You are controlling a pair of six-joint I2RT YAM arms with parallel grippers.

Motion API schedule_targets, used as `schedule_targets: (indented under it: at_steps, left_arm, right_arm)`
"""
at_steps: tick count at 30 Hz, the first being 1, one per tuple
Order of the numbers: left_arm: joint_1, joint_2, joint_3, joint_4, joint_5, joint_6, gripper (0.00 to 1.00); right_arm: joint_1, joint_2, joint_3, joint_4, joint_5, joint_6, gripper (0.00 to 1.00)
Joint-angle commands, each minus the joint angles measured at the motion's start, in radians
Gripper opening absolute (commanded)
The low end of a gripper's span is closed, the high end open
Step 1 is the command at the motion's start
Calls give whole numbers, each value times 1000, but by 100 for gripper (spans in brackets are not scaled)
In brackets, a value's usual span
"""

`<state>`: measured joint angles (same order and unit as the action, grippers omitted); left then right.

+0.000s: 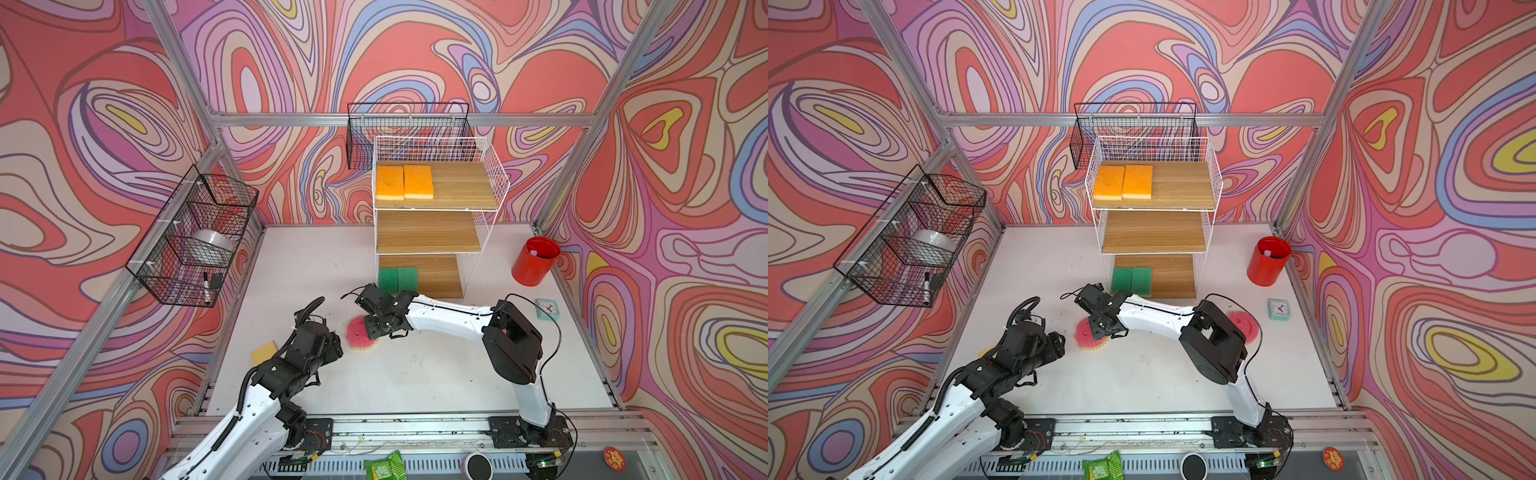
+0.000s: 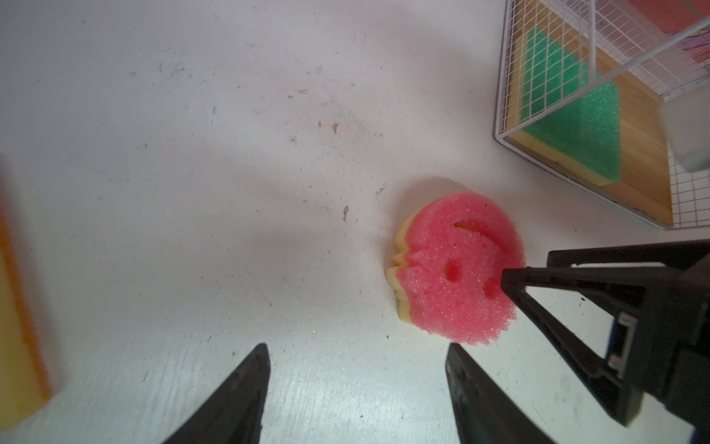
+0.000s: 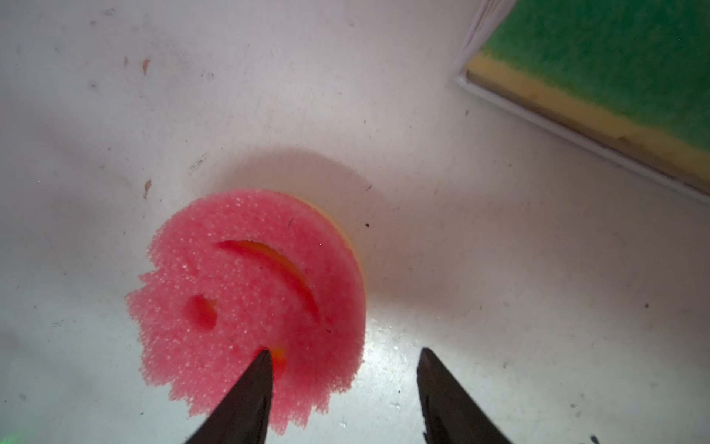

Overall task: Arrange cleaning sponges on a shelf
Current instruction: Move the cleaning sponge to the center of the table, then pick up the cleaning sponge at the center of the table.

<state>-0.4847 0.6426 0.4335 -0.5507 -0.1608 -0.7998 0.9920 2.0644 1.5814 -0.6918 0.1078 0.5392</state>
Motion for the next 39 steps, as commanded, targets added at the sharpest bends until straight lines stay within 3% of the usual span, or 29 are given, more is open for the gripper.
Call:
schedule_targets:
  at_steps: [1, 4, 13, 21, 27, 39]
  left_arm:
    - [-2, -21, -9, -24, -14, -6, 73]
    - [-2, -18, -9, -23, -13, -8, 73]
    - [-3, -14, -3, -31, -14, -12, 73]
    - [-2, -37, -1, -49, -18, -13, 73]
    - [-3, -47, -1, -57, -21, -13, 73]
    - [-3, -48, 20, -42, 36, 9, 72]
  right_arm:
    - [4, 37, 8, -26, -15, -13, 62]
    - [5, 41, 3, -26, -20, -10, 60]
    - [5, 58, 3, -6, -37, 4, 41]
    - [4, 73, 7, -5, -42, 11, 42]
    - [4, 52, 2, -3, -29, 23, 27]
    - [5, -132, -62, -47, 67, 41, 26]
